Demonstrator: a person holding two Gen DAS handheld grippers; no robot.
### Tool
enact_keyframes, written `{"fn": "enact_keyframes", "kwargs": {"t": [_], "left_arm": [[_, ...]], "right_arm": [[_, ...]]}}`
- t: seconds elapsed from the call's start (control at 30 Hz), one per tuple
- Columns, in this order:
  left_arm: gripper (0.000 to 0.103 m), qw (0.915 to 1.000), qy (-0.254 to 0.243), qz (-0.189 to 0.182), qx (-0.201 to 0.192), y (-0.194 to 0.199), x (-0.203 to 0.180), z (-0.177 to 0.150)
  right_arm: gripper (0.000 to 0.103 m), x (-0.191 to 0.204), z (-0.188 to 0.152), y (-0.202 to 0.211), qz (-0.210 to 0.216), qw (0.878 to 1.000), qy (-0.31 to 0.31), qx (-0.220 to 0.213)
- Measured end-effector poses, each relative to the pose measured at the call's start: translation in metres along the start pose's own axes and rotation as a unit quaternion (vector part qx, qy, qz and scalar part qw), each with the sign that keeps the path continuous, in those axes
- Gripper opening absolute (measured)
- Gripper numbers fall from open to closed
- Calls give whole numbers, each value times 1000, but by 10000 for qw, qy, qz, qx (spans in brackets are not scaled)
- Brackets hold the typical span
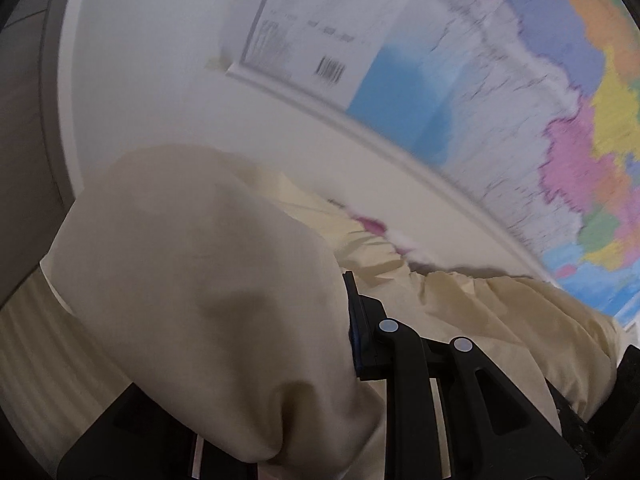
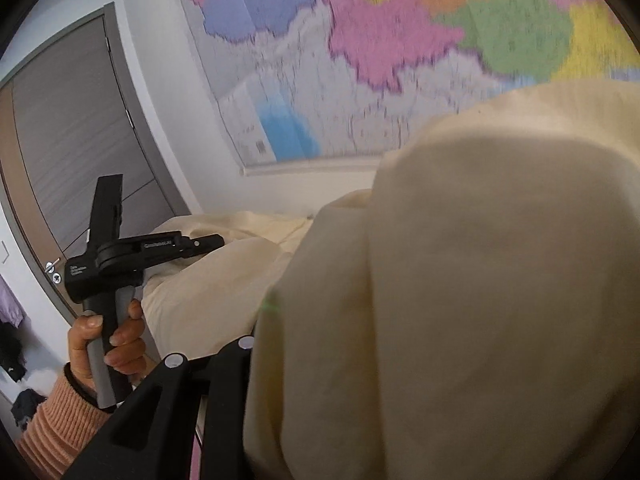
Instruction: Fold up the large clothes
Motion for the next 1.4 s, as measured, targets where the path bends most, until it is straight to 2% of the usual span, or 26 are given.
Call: {"fn": "enact_keyframes", "kwargs": {"t": [0.2, 0.4, 0.47, 0.7, 0.83, 0.97, 1.03, 1.2, 1.3, 1.4], "left_arm": [[24, 9995, 44, 252, 184, -15, 22, -22], [34, 9984, -4, 458, 327, -18, 33, -36], [36, 9980, -23, 513, 357, -16, 34, -37], [42, 9964, -105, 769, 338, -6, 35, -43], [54, 9951, -250, 933, 227, 8, 31, -51], [63, 9939, -372, 1040, 36, 36, 30, -62], [63, 9938, -452, 1012, -89, 52, 26, -67], [72, 9902, -874, 1044, -316, 83, 2, -86], [78, 9861, -1250, 979, -499, 97, -24, -97], [80, 9841, -1506, 787, -508, 105, -50, -111]], "right_arm": [[33, -11, -29, -12, 131, 9991, -143, 366], [45, -24, -43, -6, 214, 9962, -400, 743], [53, -29, -45, -8, 284, 9947, -490, 852], [70, -48, -55, 25, 685, 9889, -666, 1140], [71, -56, -57, 53, 659, 9901, -369, 1179], [71, -60, -65, 84, 584, 9915, 32, 1161], [71, -61, -66, 95, 524, 9919, 241, 1128], [71, -51, -67, 133, 391, 9944, 691, 703], [69, -51, -54, 143, 266, 9968, 683, 312], [69, -55, -42, 134, 212, 9980, 532, 249]]}}
Point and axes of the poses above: each gripper's, at about its wrist camera, not at the fingertips, and y roughly against the way its jaws point, x to its left, z to its top, the point moved 1 cm from there along -y, roughly the way its jaws point, and after that the axes turned 7 degrees about -z, right-handed, at the moved point
